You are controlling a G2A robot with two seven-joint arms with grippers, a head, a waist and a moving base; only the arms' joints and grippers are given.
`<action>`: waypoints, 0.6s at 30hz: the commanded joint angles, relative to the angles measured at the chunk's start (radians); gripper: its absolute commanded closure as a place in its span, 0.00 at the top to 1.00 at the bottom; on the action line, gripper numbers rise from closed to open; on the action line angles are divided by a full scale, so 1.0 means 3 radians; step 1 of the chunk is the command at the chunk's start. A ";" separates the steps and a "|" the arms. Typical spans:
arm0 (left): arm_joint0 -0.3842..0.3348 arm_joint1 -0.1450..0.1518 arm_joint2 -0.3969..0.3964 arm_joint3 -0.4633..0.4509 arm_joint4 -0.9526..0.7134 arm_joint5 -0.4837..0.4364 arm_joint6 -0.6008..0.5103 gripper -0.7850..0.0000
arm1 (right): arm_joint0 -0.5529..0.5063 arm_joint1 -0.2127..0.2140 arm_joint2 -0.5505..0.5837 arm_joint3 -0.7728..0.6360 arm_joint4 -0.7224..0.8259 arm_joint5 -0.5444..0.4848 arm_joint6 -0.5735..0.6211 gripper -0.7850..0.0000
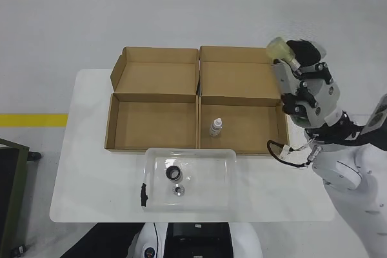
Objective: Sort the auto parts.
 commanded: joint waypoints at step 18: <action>0.0000 0.0000 0.0000 0.0000 0.0000 0.0000 0.0000 1.00 | 0.0076 -0.0106 -0.0200 0.0152 -0.0164 -0.0240 0.0226 0.00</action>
